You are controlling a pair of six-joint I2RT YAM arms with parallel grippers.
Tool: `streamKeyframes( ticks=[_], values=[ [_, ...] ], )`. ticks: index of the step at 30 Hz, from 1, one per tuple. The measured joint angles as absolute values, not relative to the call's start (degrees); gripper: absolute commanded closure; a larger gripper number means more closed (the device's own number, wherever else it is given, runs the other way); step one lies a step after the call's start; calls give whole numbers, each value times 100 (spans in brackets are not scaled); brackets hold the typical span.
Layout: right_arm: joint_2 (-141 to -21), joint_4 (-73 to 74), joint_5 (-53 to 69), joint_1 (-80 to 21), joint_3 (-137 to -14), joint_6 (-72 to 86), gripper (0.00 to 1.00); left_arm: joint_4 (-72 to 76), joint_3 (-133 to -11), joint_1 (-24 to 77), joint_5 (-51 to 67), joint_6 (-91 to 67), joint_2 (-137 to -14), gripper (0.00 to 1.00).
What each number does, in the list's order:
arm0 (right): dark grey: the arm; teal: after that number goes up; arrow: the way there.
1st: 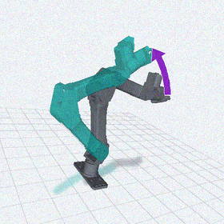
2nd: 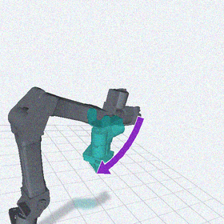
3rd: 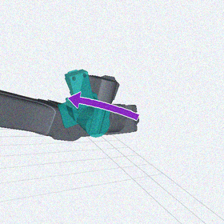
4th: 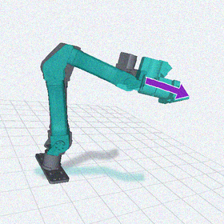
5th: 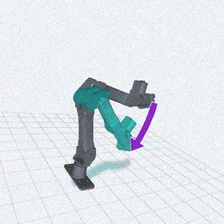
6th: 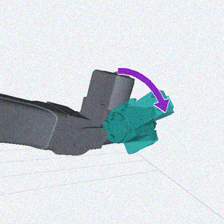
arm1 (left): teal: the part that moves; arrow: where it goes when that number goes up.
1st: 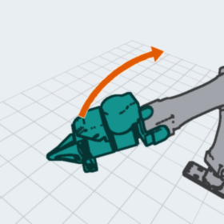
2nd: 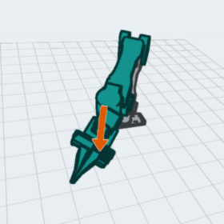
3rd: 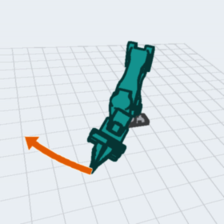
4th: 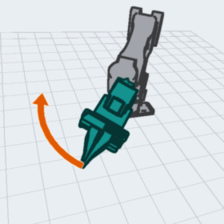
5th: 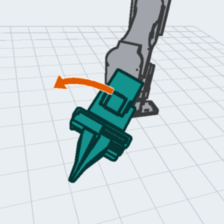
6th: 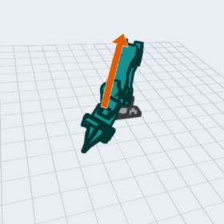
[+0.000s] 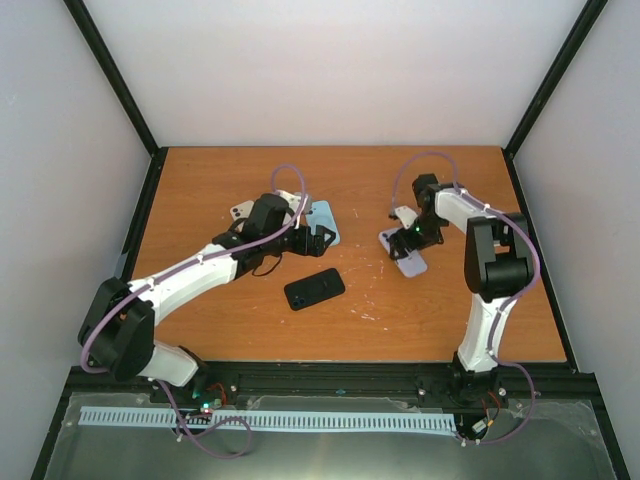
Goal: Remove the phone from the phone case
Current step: Pick up the phone at the center of the board.
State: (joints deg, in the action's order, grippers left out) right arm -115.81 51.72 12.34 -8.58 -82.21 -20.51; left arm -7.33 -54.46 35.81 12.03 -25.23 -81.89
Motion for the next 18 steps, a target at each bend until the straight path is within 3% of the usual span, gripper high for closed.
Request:
streamKeyframes(
  ticks=[7,11,18],
  values=[
    [-10433,6184,2832,-1031,-7367,-3653,41,49,-4711,4051,1389,-1772,-7614,21],
    [-9950,6729,3308,-1149,-7172,-4429,41,626,-3870,4943,1448,-821,-6864,39],
    [-9277,7242,3463,-1990,-6781,-5046,42,917,-3315,5443,1568,768,-6029,38]
  ],
)
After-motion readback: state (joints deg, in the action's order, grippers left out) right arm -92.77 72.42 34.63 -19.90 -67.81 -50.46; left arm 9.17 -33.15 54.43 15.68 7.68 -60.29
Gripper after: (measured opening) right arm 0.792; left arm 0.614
